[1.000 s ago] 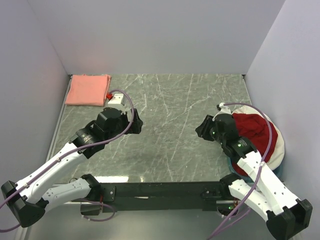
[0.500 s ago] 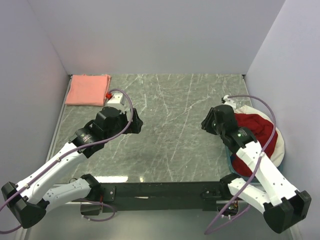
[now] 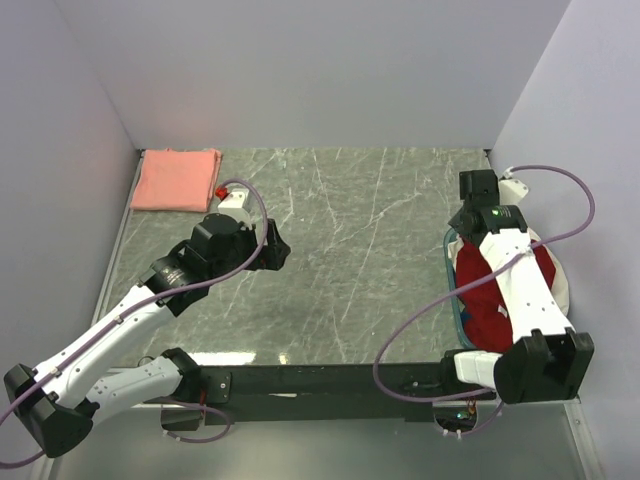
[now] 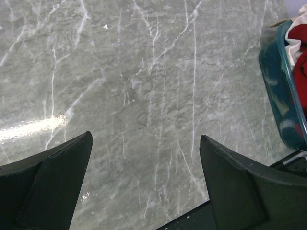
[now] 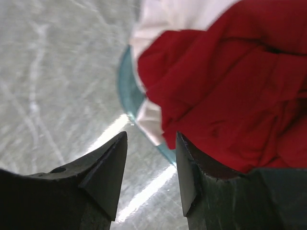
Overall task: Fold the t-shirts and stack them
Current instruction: Grab the tshirt from the pile
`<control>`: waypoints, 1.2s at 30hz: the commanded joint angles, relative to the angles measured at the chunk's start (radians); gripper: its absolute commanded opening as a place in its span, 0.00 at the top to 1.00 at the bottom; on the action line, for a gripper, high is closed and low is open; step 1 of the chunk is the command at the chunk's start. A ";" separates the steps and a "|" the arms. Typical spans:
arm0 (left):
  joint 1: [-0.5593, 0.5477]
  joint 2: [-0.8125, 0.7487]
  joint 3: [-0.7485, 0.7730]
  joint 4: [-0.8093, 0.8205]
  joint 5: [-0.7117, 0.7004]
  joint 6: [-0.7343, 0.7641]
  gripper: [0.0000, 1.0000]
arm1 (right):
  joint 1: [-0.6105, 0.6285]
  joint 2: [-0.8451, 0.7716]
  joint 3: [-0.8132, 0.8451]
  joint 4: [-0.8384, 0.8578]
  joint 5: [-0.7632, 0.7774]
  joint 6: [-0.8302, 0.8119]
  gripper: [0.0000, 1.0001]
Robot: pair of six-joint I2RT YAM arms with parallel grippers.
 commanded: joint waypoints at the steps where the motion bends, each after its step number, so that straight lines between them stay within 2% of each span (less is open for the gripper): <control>1: 0.006 -0.021 -0.001 0.037 0.039 0.002 0.01 | -0.052 0.027 -0.010 -0.066 0.043 0.064 0.48; 3: 0.009 -0.027 -0.001 0.040 0.051 0.000 0.01 | -0.098 0.038 -0.050 -0.046 0.014 0.079 0.49; 12: 0.021 -0.037 -0.012 0.043 0.054 -0.003 0.01 | -0.149 0.096 -0.122 0.040 0.008 0.130 0.52; 14: 0.021 -0.034 -0.007 0.040 0.051 -0.003 0.01 | -0.150 0.095 -0.122 0.033 0.013 0.138 0.60; 17: 0.024 -0.030 -0.009 0.043 0.054 -0.003 0.01 | -0.150 0.057 -0.108 0.011 0.031 0.145 0.96; 18: 0.026 -0.030 -0.010 0.045 0.054 -0.003 0.00 | -0.150 0.041 -0.099 -0.002 0.031 0.147 1.00; 25: 0.030 -0.029 -0.006 0.046 0.048 -0.003 0.01 | -0.149 -0.149 0.037 0.009 -0.085 0.067 1.00; 29: 0.035 -0.029 -0.004 0.049 0.045 -0.003 0.01 | -0.149 -0.255 0.114 0.100 -0.298 -0.016 1.00; 33: 0.039 -0.030 -0.004 0.049 0.037 -0.005 0.01 | -0.133 -0.255 0.273 0.117 -0.462 -0.030 1.00; 36: 0.046 -0.030 -0.007 0.052 0.032 -0.006 0.01 | -0.065 -0.220 0.396 0.140 -0.520 -0.020 1.00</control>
